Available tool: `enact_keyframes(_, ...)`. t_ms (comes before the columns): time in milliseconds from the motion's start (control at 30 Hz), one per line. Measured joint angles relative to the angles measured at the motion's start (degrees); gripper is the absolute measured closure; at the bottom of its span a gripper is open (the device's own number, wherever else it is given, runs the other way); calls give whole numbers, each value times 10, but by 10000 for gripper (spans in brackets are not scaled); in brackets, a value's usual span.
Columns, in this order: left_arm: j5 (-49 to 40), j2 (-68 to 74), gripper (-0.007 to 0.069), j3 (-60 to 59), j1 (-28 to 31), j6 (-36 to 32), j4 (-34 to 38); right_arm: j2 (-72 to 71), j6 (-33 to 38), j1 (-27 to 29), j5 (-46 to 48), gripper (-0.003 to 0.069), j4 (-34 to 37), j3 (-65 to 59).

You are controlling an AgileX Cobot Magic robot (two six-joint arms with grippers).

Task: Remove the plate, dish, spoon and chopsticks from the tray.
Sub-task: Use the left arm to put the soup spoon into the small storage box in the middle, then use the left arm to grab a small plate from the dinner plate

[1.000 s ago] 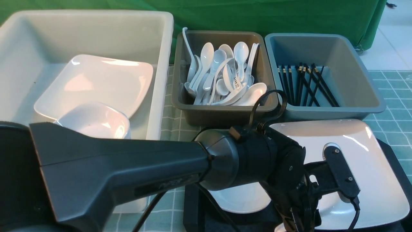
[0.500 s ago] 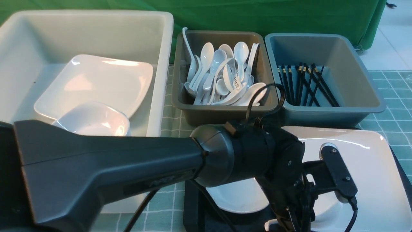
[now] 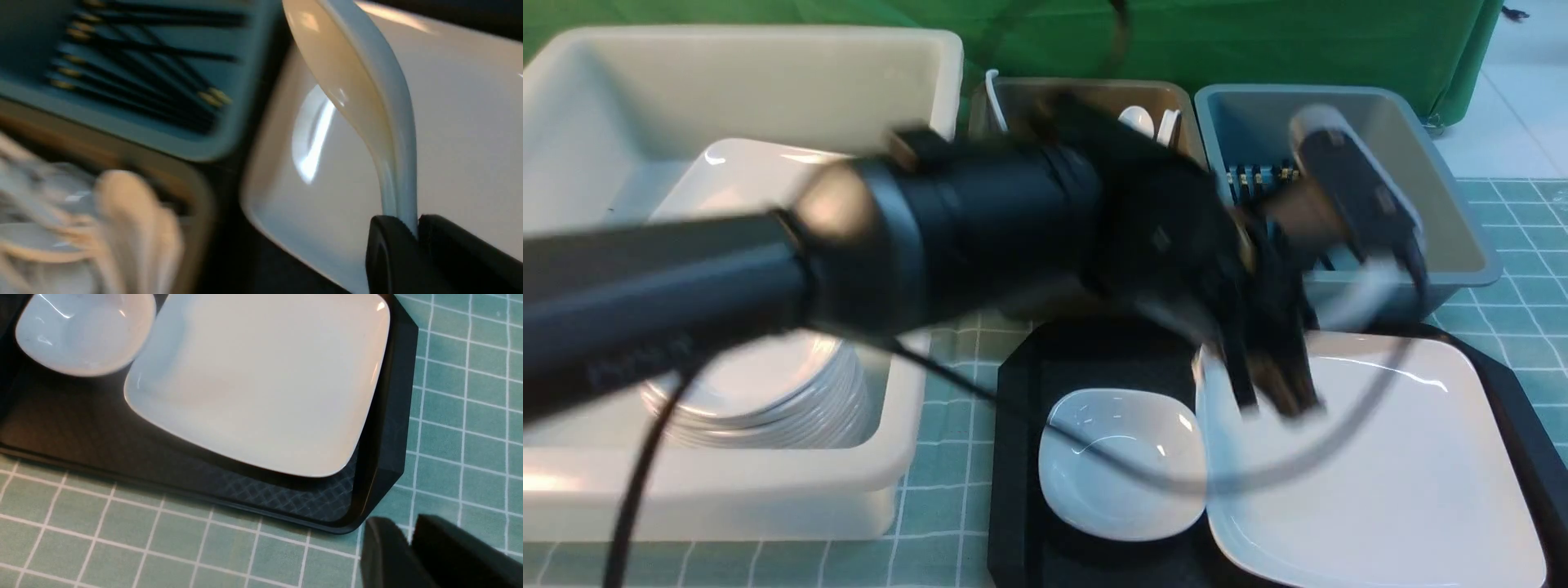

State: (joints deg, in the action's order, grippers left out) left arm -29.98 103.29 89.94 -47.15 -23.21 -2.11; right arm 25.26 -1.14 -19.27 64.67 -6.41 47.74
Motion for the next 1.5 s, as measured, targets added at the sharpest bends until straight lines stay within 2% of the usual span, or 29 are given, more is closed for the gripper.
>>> enact_keyframes(100,49,7,585,20,48,25,4,0,-6,0,0,516,0,0)
enact_keyframes(133,118,23,585,30,92,35,21,0,-10,0,0,516,0,0)
enact_keyframes(200,172,42,576,36,120,39,33,0,-11,0,0,516,0,0)
enact_keyframes(267,223,71,545,43,147,45,37,0,-12,0,0,516,1,0)
enact_keyframes(367,259,111,438,55,170,52,39,0,-13,0,0,516,2,0)
enact_keyframes(500,253,142,266,62,178,54,41,0,-13,0,0,516,3,0)
enact_keyframes(533,236,142,211,62,179,54,41,0,-14,0,0,516,3,0)
enact_keyframes(567,232,142,202,62,179,54,41,0,-14,0,0,516,3,0)
enact_keyframes(600,201,136,141,64,177,56,42,0,-14,0,0,516,3,0)
enact_keyframes(700,130,110,93,64,170,68,44,0,-10,0,0,516,3,0)
enact_keyframes(800,48,58,127,64,157,77,44,0,-6,0,0,516,3,0)
enact_keyframes(867,0,15,210,55,143,49,50,0,2,0,0,516,3,0)
enact_keyframes(1033,-75,-94,501,-49,86,-109,104,0,8,0,0,516,3,0)
enact_keyframes(1067,-87,-114,549,-83,71,-146,115,0,11,0,0,516,3,0)
enact_keyframes(1133,-99,-145,598,-162,37,-213,126,0,11,0,0,516,3,0)
enact_keyframes(1233,-96,-154,594,-225,14,-250,125,0,16,0,-1,516,3,0)
enact_keyframes(1300,-76,-148,543,-280,0,-279,115,0,17,0,-6,516,3,0)
enact_keyframes(1500,-2,-111,305,-314,-3,-296,66,0,18,0,-18,516,3,0)
